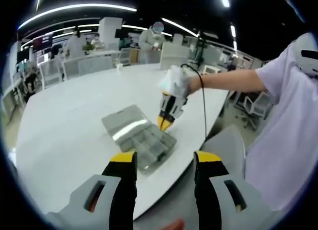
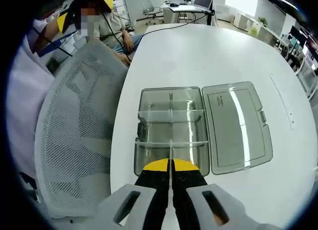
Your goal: Insert the divider into the dual guide fixture by aligning both edges with the guide slots and pushing it downward to the bottom, including one-sided entry, uneven engagement, binding, and posture correction.
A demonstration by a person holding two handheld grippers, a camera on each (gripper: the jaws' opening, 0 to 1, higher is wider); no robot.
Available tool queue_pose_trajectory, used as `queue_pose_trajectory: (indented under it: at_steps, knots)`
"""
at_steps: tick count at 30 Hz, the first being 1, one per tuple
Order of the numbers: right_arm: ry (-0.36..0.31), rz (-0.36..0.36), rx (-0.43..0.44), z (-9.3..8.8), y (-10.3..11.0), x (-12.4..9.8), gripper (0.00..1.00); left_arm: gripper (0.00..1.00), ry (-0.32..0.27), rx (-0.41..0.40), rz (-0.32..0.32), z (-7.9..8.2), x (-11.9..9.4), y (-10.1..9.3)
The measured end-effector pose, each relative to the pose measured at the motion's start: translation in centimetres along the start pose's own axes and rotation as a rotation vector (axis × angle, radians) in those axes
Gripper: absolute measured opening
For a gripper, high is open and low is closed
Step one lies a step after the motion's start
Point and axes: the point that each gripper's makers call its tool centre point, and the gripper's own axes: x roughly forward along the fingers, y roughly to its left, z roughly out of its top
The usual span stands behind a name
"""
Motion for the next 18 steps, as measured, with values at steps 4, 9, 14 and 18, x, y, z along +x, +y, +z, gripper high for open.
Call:
queue_pose_trajectory:
  at_steps: [4,9,14,18]
  knots:
    - [-0.002,0.002,-0.008,-0.19,-0.08,0.19,0.0,0.44,0.001,-0.001,-0.001,0.08,0.12,0.02]
    - [0.005,0.007,-0.015,-0.28,-0.08,0.47,0.0,0.44,0.005,-0.001,-0.001,0.11,0.27,0.08]
    - [0.009,0.012,-0.027,-0.4,-0.06,0.75,0.0,0.44,0.004,-0.003,0.002,0.22,0.24,0.22]
    - [0.013,0.016,-0.027,-0.48,-0.06,0.95,0.0,0.44,0.005,-0.003,0.002,0.2,0.23,0.28]
